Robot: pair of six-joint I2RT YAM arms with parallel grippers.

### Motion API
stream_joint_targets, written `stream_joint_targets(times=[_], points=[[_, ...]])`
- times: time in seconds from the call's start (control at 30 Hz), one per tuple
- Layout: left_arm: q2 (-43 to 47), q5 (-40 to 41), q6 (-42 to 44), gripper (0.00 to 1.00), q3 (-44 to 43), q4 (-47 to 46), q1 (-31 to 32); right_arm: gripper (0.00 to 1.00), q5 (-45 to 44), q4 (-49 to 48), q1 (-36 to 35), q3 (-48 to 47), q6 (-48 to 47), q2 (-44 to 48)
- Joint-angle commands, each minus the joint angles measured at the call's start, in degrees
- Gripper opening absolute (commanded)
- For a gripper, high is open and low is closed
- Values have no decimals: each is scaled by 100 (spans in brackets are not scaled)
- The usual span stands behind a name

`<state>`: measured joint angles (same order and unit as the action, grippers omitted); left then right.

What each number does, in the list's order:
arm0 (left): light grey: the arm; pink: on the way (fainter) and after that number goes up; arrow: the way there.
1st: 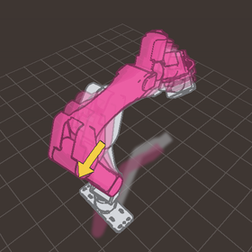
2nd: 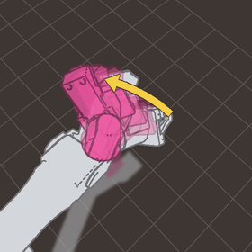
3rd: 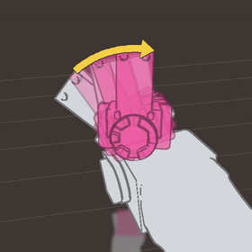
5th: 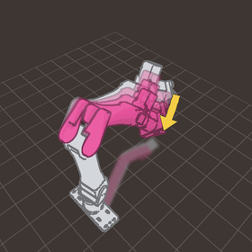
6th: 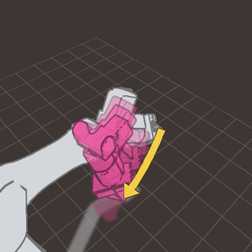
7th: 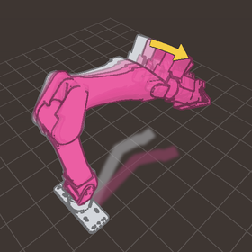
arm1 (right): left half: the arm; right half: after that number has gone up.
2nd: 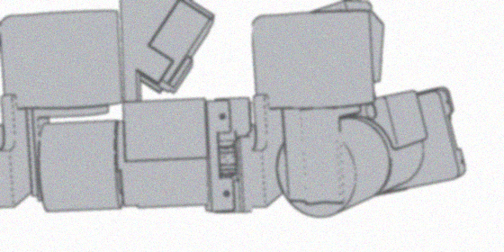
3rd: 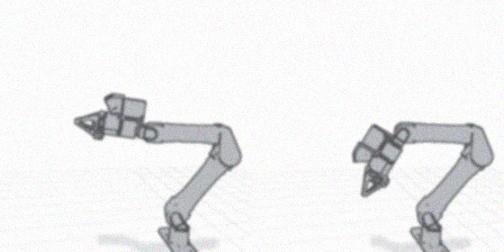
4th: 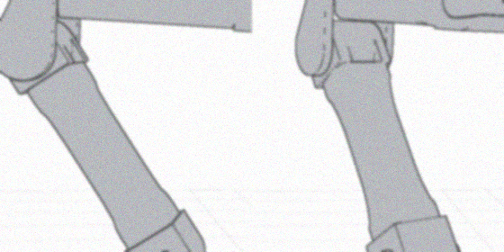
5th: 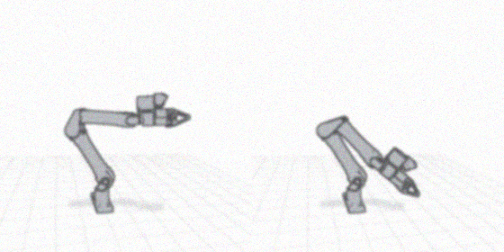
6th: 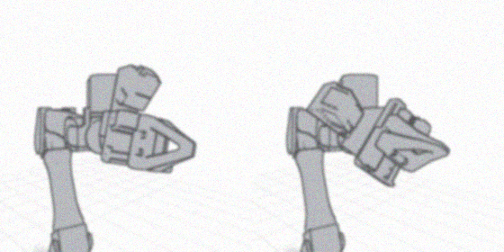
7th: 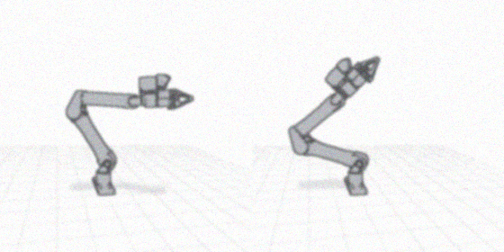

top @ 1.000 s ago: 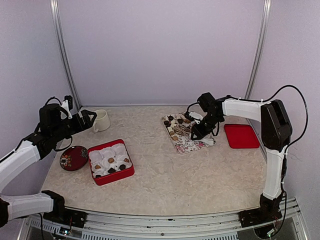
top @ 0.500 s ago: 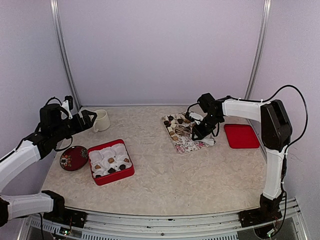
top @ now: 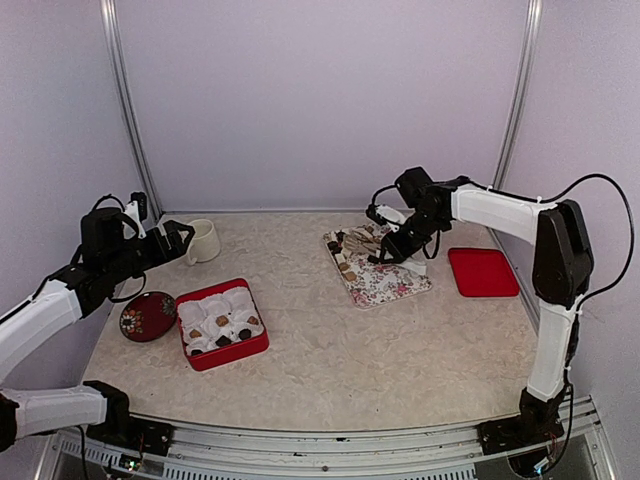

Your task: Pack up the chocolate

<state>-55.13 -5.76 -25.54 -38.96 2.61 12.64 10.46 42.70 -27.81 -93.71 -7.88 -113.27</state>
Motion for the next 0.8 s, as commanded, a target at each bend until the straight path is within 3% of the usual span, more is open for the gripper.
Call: stream_joint_targets(times=[0.0, 0.43, 0.77], points=[[-26, 35, -62, 99, -200, -122, 9, 29, 190, 85, -374, -593, -76, 275], [53, -46, -421, 99, -94, -52, -331, 29, 573, -72, -2026, -2321, 42, -761], [280, -25, -412, 99, -35, 114, -369, 29, 873, -258, -2822, -3547, 278, -2026]])
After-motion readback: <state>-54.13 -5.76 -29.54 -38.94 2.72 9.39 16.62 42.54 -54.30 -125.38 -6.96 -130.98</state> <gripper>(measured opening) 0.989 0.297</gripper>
